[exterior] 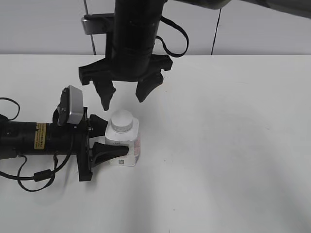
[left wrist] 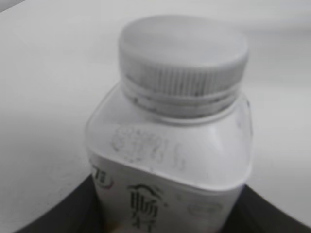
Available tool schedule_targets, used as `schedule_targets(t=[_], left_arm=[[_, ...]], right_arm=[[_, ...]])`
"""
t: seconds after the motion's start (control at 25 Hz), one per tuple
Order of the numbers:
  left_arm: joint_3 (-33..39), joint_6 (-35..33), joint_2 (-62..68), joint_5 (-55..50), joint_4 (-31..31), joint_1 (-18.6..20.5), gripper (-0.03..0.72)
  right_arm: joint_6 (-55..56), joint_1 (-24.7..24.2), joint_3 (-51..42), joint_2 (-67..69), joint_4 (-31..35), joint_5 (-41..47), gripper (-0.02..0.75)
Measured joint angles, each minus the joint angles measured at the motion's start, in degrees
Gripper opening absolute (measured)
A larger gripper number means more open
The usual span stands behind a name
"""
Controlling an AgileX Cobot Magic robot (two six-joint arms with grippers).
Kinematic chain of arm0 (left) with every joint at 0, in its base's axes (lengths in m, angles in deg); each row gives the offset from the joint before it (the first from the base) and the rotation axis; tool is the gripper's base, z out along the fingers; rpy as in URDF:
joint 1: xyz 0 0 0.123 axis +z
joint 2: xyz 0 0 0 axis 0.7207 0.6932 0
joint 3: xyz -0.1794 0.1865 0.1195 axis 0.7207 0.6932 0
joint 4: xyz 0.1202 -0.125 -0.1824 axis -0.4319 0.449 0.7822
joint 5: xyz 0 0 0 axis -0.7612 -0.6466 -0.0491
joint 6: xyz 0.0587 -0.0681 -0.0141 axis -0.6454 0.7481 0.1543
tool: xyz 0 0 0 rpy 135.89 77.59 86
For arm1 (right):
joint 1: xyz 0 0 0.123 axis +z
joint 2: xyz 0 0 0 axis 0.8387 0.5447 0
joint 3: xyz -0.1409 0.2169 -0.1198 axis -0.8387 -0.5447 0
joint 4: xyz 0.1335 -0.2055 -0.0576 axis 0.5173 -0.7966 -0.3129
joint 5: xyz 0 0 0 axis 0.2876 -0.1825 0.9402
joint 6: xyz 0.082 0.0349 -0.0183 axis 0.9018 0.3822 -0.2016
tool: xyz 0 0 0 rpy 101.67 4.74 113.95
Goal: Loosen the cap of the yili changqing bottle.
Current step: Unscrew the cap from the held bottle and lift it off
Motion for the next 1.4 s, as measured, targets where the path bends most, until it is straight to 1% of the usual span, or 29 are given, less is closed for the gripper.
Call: schedule_targets(t=[0.12,0.32,0.52,0.68,0.88,1.0,1.4], left_arm=[[0.00,0.00,0.00,0.00,0.00,0.00,0.370],[0.00,0.00,0.00,0.00,0.00,0.00,0.370],[0.00,0.00,0.00,0.00,0.00,0.00,0.370],[0.00,0.00,0.00,0.00,0.00,0.00,0.370],[0.00,0.00,0.00,0.00,0.00,0.00,0.370],[0.00,0.00,0.00,0.00,0.00,0.00,0.370],[0.00,0.00,0.00,0.00,0.00,0.00,0.368]], right_arm=[[3.32,0.00,0.00,0.00,-0.04,0.00,0.588],[5.64,0.00,0.00,0.00,0.06,0.00,0.588],[6.18,0.00,0.00,0.05,0.36,0.00,0.588],[6.32,0.00,0.00,0.92,1.94,0.00,0.588],[6.43,0.00,0.00,1.25,0.07,0.00,0.588],[6.43,0.00,0.00,1.56,0.33,0.00,0.588],[6.49,0.29,-3.49,2.49,1.58,0.00,0.583]])
